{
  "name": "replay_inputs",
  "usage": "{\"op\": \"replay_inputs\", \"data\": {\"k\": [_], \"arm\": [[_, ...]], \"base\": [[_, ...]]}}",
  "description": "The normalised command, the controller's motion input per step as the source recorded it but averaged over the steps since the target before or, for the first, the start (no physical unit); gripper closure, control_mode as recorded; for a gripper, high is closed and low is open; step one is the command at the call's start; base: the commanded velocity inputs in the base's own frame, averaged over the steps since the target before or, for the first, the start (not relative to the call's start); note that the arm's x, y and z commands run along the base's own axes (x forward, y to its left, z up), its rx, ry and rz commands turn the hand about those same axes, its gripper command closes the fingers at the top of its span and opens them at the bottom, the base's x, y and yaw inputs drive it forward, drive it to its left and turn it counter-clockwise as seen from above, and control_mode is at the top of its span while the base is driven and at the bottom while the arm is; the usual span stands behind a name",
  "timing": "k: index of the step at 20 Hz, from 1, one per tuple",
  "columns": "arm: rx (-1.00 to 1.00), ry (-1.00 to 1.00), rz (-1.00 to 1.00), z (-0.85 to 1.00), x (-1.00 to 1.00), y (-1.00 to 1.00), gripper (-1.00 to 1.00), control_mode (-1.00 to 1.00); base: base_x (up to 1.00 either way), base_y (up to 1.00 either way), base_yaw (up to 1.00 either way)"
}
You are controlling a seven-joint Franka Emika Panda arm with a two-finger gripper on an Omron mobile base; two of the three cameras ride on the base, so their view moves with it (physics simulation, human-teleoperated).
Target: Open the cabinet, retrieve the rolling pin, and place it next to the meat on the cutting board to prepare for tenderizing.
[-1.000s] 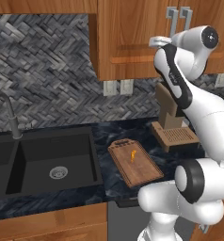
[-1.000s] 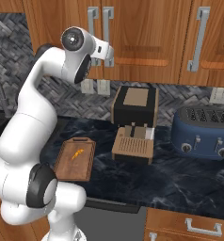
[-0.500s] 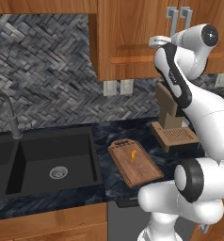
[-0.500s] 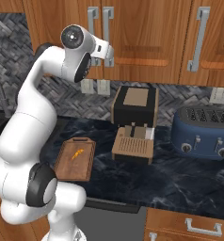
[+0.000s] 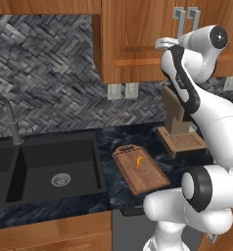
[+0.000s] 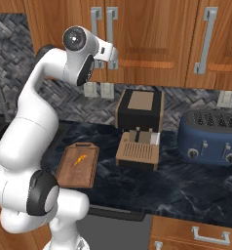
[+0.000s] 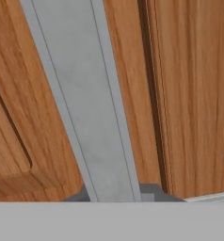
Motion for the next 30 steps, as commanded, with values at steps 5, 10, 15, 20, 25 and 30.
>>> {"op": "replay_inputs", "data": {"k": [5, 10, 15, 20, 25, 30], "arm": [[0.0, 0.0, 0.0, 0.0, 0.0, 0.0, 1.0, -1.0], [0.0, 0.0, 0.0, 0.0, 0.0, 0.06, 1.0, -1.0], [0.0, 0.0, 0.0, 0.0, -0.14, 0.14, 1.0, -1.0], [0.0, 0.0, 0.0, 0.0, -0.2, 0.23, 1.0, -1.0], [0.0, 0.0, 0.0, 0.0, -0.24, 0.33, 1.0, -1.0], [0.0, 0.0, 0.0, 0.0, -0.4, 0.31, 1.0, -1.0]], "base": [[0.0, 0.0, 0.0], [0.0, 0.0, 0.0], [0.0, 0.0, 0.0], [0.0, 0.0, 0.0], [0.0, 0.0, 0.0], [0.0, 0.0, 0.0]]}}
